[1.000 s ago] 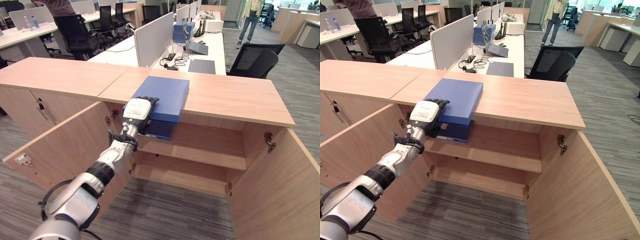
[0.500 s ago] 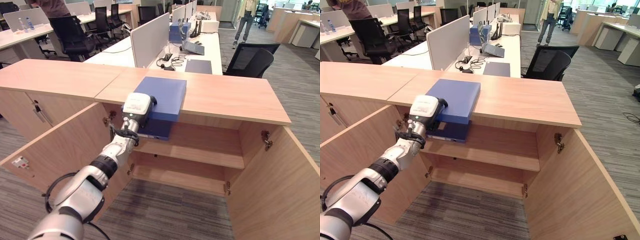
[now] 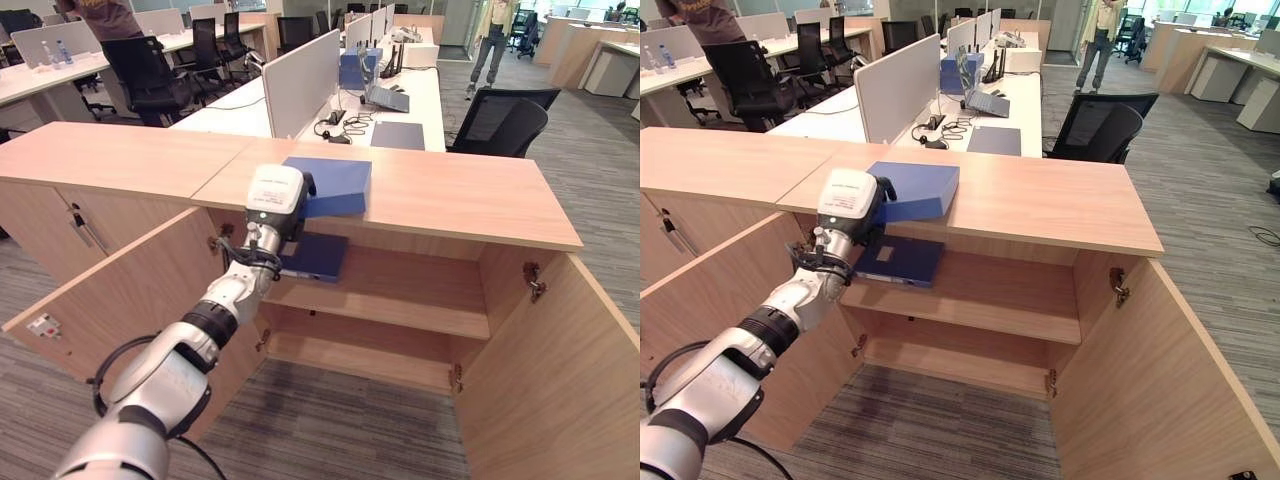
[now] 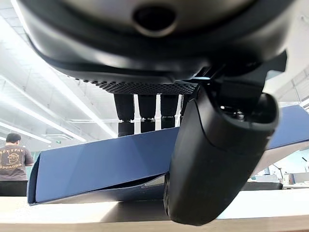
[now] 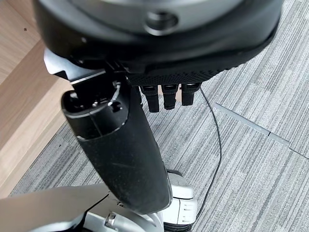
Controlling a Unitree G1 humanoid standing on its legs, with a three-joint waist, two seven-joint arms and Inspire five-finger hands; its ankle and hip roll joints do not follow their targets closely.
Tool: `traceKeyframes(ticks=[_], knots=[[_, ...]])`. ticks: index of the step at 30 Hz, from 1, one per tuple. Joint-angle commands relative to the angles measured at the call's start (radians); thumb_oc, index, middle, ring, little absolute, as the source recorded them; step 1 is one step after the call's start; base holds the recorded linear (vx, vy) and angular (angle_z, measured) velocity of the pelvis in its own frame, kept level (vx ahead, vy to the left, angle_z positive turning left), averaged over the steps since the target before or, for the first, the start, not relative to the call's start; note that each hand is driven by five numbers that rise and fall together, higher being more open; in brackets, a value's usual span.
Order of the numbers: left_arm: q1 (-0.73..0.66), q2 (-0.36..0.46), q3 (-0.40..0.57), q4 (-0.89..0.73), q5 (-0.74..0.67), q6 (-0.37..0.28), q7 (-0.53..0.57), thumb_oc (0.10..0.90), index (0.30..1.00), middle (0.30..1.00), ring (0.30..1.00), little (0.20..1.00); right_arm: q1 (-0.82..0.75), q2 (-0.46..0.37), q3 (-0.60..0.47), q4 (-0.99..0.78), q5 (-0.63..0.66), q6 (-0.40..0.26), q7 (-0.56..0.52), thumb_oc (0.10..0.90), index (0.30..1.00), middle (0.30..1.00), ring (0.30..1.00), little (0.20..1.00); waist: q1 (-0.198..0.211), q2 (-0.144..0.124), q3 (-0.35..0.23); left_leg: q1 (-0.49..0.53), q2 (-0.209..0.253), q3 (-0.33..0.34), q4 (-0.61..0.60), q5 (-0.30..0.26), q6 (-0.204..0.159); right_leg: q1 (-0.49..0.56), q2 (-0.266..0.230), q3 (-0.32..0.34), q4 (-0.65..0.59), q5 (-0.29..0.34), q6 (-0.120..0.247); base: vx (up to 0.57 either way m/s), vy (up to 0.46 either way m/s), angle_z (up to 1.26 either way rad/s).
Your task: Put the empty folder in the office cabinet
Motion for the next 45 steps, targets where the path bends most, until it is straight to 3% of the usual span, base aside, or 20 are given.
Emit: traceKeyframes(ticks=[1,5,8,13,17,20,23,26,32,36,37,38,45], knots=[[-0.178,-0.008,0.035,0.059,0.02,0.004,0.005,0.4,0.3,0.3,0.3,0.3,-0.041,-0.041,0.008,0.085,0.008,-0.014,-0.033,0.8,0.9,0.9,0.9,0.9,0.003,-0.001,-0.017,0.084,-0.033,-0.047,-0.002,-0.178,-0.001,0.023,-0.012,-0.078,0.006,-0.053,0.064,0.0,0.0,0.0],[-0.163,-0.024,0.053,0.011,0.005,-0.008,0.005,0.4,0.3,0.3,0.3,0.3,-0.04,-0.039,0.001,0.091,0.008,-0.011,-0.037,0.8,0.9,0.9,0.9,0.9,0.005,-0.001,-0.016,0.085,-0.033,-0.052,-0.002,-0.178,-0.002,0.024,-0.012,-0.087,0.006,-0.055,0.062,0.0,0.0,0.0],[-0.106,-0.038,0.092,-0.176,-0.033,-0.051,-0.026,0.4,0.3,0.3,0.3,0.3,-0.036,-0.035,-0.019,0.094,0.009,-0.003,-0.045,0.8,0.9,0.9,0.9,0.9,0.014,-0.004,-0.013,0.076,-0.036,-0.061,-0.002,-0.169,-0.002,0.019,-0.014,-0.094,0.006,-0.048,0.057,-0.01,-0.008,0.06],[0.156,0.02,0.171,-0.625,-0.159,-0.188,-0.167,0.4,0.3,0.3,0.3,0.3,-0.027,-0.028,-0.075,0.093,0.018,0.005,-0.047,0.8,0.9,0.9,0.9,0.9,0.043,-0.001,-0.002,0.072,-0.038,-0.081,-0.002,-0.168,0.001,0.019,-0.019,-0.112,0.006,-0.047,0.054,0.01,0.012,0.1],[0.425,0.038,0.265,-0.837,-0.348,-0.25,-0.278,0.4,0.3,0.3,0.3,0.3,-0.024,-0.016,-0.099,0.093,0.009,0.012,-0.038,0.8,0.9,0.9,0.9,0.9,0.071,-0.001,0.006,0.073,-0.038,-0.089,-0.002,-0.168,0.0,0.024,-0.021,-0.122,0.006,-0.048,0.05,0.01,0.01,0.1],[0.546,0.093,0.308,-0.951,-0.418,-0.279,-0.337,0.4,0.3,0.3,0.3,0.3,-0.021,-0.018,-0.109,0.094,0.002,0.013,-0.024,0.8,0.9,0.9,0.9,0.9,0.085,0.0,0.008,0.075,-0.036,-0.095,-0.002,-0.168,-0.001,0.029,-0.022,-0.128,0.006,-0.049,0.05,0.01,0.0,0.11],[0.66,0.123,0.354,-0.985,-0.486,-0.284,-0.374,0.4,0.3,0.3,0.3,0.3,-0.025,-0.017,-0.112,0.097,-0.005,0.014,-0.013,0.8,0.9,0.9,0.9,0.9,0.097,0.0,0.009,0.076,-0.036,-0.1,-0.002,-0.167,-0.002,0.032,-0.022,-0.135,0.006,-0.05,0.05,0.0,-0.001,0.05],[0.772,0.089,0.409,-0.956,-0.568,-0.264,-0.387,0.4,0.3,0.3,0.3,0.3,-0.035,-0.015,-0.117,0.085,-0.001,0.012,-0.008,0.8,0.9,0.9,0.9,0.9,0.109,0.001,0.014,0.074,-0.035,-0.107,-0.002,-0.164,-0.002,0.033,-0.023,-0.14,0.006,-0.05,0.049,-0.01,-0.002,0.11],[0.94,0.1,0.484,-0.913,-0.515,-0.229,-0.423,0.4,0.3,0.3,0.3,0.3,-0.045,-0.013,-0.104,-0.027,0.04,-0.022,0.007,0.8,0.9,0.9,0.9,0.9,0.125,-0.003,0.022,0.065,-0.036,-0.124,-0.002,-0.157,0.001,0.028,-0.022,-0.148,0.006,-0.049,0.045,-0.01,-0.005,0.07],[1.034,0.157,0.544,-0.896,-0.458,-0.223,-0.47,0.4,0.3,0.3,0.3,0.3,-0.023,-0.056,-0.084,-0.215,0.041,-0.04,0.022,0.8,0.9,0.9,0.9,0.9,0.127,-0.006,0.027,0.058,-0.034,-0.122,-0.002,-0.152,0.0,0.024,-0.02,-0.149,0.006,-0.049,0.045,0.0,0.0,0.0],[1.089,0.182,0.588,-0.88,-0.424,-0.223,-0.485,0.4,0.3,0.3,0.3,0.3,0.02,-0.115,-0.092,-0.441,0.035,-0.047,0.036,0.8,0.9,0.9,0.9,0.9,0.125,-0.006,0.031,0.056,-0.033,-0.119,-0.002,-0.15,0.0,0.02,-0.019,-0.146,0.006,-0.051,0.045,0.0,0.0,0.0],[1.101,0.187,0.6,-0.867,-0.408,-0.224,-0.487,0.4,0.3,0.3,0.3,0.3,0.043,-0.138,-0.104,-0.531,0.044,-0.055,0.043,0.8,0.9,0.9,0.9,0.9,0.122,-0.005,0.031,0.06,-0.031,-0.119,-0.002,-0.158,0.0,0.023,-0.018,-0.147,0.006,-0.057,0.046,0.0,0.0,0.0],[1.139,0.159,0.655,-0.813,-0.394,-0.22,-0.475,0.4,0.3,0.3,0.3,0.3,0.102,-0.226,-0.175,-0.927,0.065,-0.104,0.069,0.8,0.9,0.9,0.9,0.9,0.12,0.0,0.034,0.053,-0.033,-0.114,-0.002,-0.147,0.002,0.015,-0.023,-0.151,0.006,-0.05,0.048,-0.01,0.0,0.0]])
